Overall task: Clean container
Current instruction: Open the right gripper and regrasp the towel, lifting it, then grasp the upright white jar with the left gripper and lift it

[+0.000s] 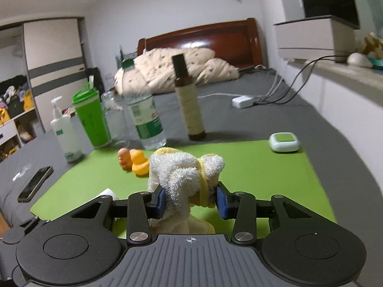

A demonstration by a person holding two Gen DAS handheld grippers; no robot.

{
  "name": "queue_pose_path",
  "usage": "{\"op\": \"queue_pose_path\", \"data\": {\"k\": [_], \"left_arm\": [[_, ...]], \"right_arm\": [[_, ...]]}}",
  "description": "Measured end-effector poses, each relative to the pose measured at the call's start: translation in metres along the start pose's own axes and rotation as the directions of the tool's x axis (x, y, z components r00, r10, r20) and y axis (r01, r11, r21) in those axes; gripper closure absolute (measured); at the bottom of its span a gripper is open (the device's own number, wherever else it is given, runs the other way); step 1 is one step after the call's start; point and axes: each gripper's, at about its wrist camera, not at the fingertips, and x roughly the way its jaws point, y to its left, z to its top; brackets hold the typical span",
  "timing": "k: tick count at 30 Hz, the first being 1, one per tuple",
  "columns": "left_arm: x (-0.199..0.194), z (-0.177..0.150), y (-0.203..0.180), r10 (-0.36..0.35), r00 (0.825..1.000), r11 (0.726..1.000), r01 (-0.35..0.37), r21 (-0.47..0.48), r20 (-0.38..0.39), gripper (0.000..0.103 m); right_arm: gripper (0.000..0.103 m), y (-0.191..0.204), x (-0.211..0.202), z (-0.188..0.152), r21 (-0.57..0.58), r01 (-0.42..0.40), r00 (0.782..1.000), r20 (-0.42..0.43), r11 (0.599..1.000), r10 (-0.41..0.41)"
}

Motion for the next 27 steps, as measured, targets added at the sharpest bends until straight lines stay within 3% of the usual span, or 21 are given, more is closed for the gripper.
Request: {"op": "queue_pose_path", "data": {"k": [5, 9, 27], "left_arm": [[-0.001, -0.001, 0.001, 0.018, 1.000, 1.000, -0.018, -0.003, -0.007, 0.040], [-0.004, -0.001, 0.002, 0.025, 1.000, 1.000, -0.025, 0.010, -0.007, 0.058], [-0.027, 0.030, 0.011, 0.046, 0.996, 0.998, -0.050, 0.049, 0.073, 0.060]], "right_arm": [[0.061, -0.002, -0.019, -0.003, 0.013, 0.020, 1.000, 0.020, 1.000, -0.020], [0.061, -0.001, -0.024, -0.006, 0.027, 0.013, 1.000, 0.017, 1.000, -0.014], [0.061, 0.004, -0.031, -0.017, 0.045, -0.016, 1.000, 0.014, 0.999, 0.015]]}}
